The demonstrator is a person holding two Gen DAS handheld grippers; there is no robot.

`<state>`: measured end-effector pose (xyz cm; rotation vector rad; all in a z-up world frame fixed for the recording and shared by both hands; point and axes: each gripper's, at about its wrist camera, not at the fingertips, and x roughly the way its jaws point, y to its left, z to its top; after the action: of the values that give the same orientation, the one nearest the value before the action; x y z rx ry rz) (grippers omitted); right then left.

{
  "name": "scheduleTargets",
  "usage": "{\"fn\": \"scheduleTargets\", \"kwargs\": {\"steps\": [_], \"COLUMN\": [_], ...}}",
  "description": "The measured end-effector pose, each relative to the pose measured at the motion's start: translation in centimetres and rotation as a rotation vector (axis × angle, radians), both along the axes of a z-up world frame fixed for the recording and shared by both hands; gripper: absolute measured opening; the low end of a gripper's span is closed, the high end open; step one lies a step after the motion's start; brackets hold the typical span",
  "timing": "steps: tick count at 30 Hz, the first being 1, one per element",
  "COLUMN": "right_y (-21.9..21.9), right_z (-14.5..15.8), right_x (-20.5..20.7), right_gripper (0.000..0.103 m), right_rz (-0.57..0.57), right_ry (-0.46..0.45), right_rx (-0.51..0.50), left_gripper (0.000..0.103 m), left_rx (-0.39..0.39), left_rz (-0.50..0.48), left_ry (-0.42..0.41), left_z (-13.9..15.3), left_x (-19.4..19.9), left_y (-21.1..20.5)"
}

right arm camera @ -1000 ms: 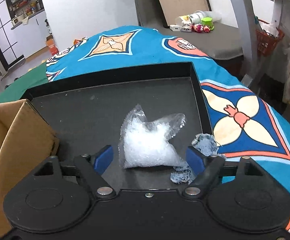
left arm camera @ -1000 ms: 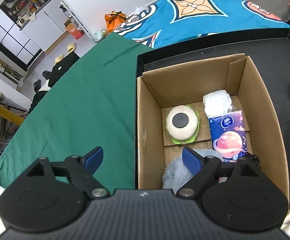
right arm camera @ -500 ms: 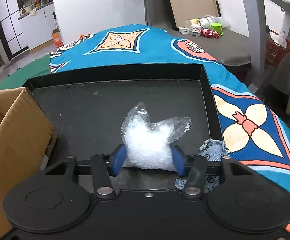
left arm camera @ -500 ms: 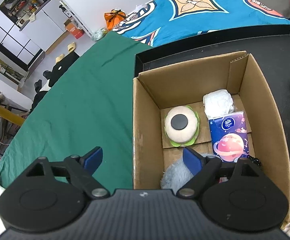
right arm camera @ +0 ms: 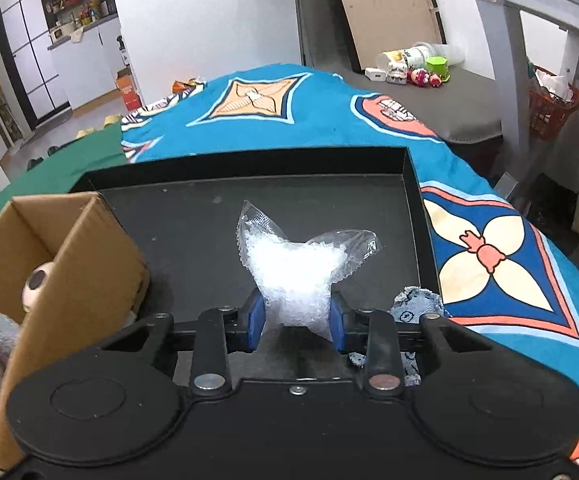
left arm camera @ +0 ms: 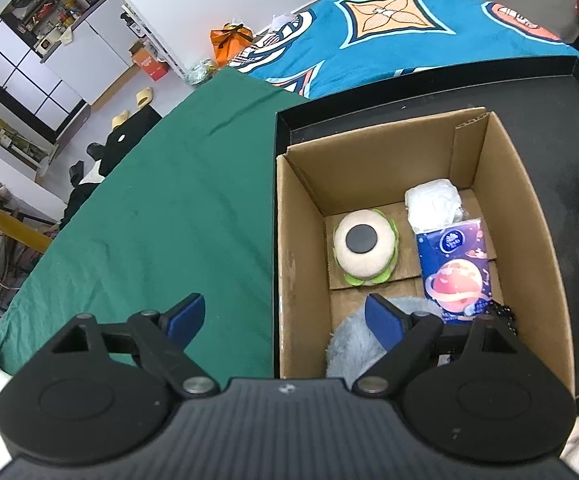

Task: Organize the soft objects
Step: 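Lift the clear bag with the right tool and carry it over the box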

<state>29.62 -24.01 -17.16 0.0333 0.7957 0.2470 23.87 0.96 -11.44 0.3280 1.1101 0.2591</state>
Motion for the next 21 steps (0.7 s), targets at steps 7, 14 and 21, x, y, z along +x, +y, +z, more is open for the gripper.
{"fn": "scheduleTargets", "kwargs": {"steps": [7, 14, 21], "right_y": [0.2, 1.0, 2.6], "right_z": [2.1, 5.3, 7.4], "right_x": [-1.2, -2.8, -3.2], "right_gripper": [0.032, 0.032, 0.032], "right_rz": [0.015, 0.075, 0.132], "right_ry": [-0.027, -0.061, -0.093], "right_rx": [0.044, 0.136, 0.133], "left_gripper": [0.086, 0.086, 0.083], "left_rx": [-0.013, -0.039, -0.062], "left_rz": [-0.007, 0.003, -0.007], "left_ry": [-0.021, -0.041, -0.043], "left_z": [0.7, 1.2, 1.2], "left_x": [-0.9, -1.8, -2.9], "left_y": [0.4, 1.4, 2.1]}}
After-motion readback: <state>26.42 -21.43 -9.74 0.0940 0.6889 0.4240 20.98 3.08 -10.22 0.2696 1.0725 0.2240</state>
